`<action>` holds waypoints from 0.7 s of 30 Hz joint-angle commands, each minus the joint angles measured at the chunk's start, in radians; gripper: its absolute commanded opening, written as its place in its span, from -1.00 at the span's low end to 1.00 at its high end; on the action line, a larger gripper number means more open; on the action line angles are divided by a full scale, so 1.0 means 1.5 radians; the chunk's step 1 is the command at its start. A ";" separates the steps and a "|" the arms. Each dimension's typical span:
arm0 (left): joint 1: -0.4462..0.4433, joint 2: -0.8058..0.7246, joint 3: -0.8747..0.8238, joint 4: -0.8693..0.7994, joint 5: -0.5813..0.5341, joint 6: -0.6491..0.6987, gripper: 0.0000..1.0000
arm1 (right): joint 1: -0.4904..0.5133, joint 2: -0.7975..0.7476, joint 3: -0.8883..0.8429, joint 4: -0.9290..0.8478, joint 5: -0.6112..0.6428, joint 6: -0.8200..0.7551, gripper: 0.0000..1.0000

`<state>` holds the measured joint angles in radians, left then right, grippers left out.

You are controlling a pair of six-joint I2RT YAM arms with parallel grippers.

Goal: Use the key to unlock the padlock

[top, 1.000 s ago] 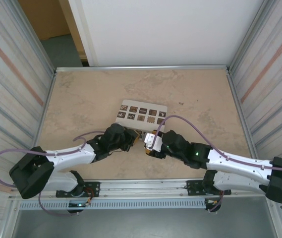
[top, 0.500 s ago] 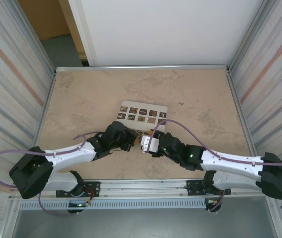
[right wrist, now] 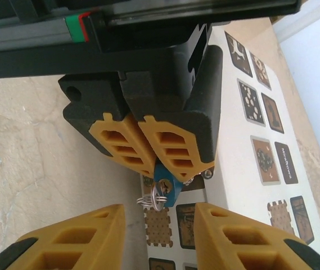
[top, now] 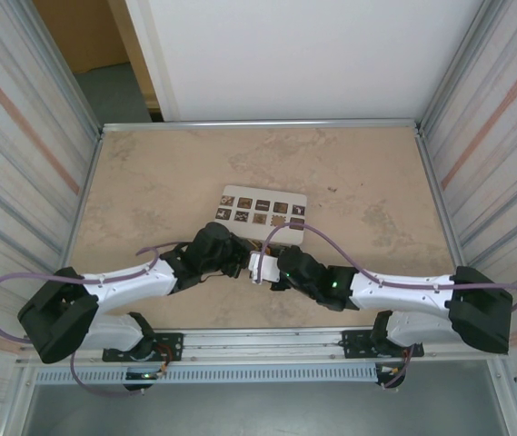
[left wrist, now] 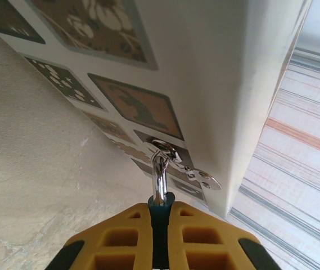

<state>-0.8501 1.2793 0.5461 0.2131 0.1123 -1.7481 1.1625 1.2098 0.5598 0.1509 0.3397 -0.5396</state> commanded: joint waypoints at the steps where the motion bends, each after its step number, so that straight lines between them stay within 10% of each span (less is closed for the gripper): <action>1: 0.003 -0.002 0.019 0.041 0.008 -0.007 -1.00 | -0.012 0.006 -0.006 0.025 -0.010 0.011 -0.32; 21: 0.002 0.008 0.015 0.056 0.017 -0.012 -1.00 | -0.022 0.050 -0.001 0.051 -0.023 0.028 -0.49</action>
<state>-0.8501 1.2976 0.5461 0.2359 0.1192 -1.7557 1.1381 1.2732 0.5598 0.1989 0.3138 -0.5301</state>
